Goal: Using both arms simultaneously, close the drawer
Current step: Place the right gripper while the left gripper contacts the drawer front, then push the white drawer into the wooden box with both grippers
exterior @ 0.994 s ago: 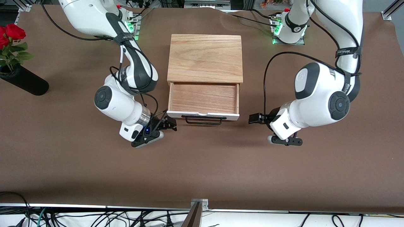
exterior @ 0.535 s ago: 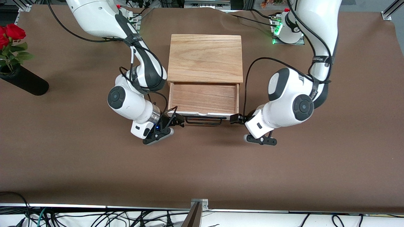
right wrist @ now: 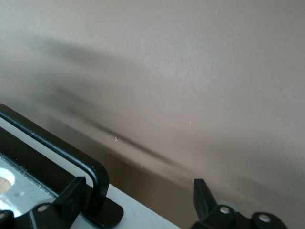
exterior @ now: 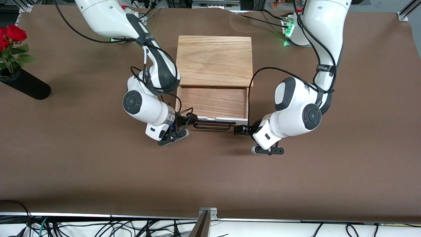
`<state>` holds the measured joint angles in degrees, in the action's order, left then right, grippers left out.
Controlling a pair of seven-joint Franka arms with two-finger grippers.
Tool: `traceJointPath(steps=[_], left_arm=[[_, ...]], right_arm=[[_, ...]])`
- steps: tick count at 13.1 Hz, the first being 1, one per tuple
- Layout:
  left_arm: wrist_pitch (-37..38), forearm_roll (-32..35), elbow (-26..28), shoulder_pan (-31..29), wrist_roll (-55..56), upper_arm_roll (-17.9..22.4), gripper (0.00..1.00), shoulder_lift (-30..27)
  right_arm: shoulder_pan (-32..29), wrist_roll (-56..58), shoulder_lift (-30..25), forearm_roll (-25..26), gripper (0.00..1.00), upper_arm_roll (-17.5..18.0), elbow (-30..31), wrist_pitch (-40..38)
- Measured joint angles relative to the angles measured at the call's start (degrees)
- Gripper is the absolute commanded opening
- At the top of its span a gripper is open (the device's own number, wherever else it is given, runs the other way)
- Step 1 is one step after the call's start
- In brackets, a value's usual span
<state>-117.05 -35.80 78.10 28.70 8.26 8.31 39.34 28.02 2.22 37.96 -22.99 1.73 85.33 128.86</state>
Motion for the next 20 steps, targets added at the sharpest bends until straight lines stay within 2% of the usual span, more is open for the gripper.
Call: traceJointPath(steps=[4,13,20], left_arm=[[0.6,-0.29,0.29,0.09,0.14,-0.97,1.0,0.68],[10.02,-0.31,0.57,-0.16,0.85,-1.9,1.0,0.9],[19.98,-0.31,0.5,-0.36,1.62,-1.78,1.0,0.91]], right_arm=[[-0.01,-0.44,0.04,-0.06,1.0,-0.15,-0.36,-1.13],[0.07,-0.45,0.04,-0.58,1.0,-0.07,-0.86,-5.15],[0.59,-0.45,-0.05,-0.96,1.0,0.29,-1.15,-12.08]])
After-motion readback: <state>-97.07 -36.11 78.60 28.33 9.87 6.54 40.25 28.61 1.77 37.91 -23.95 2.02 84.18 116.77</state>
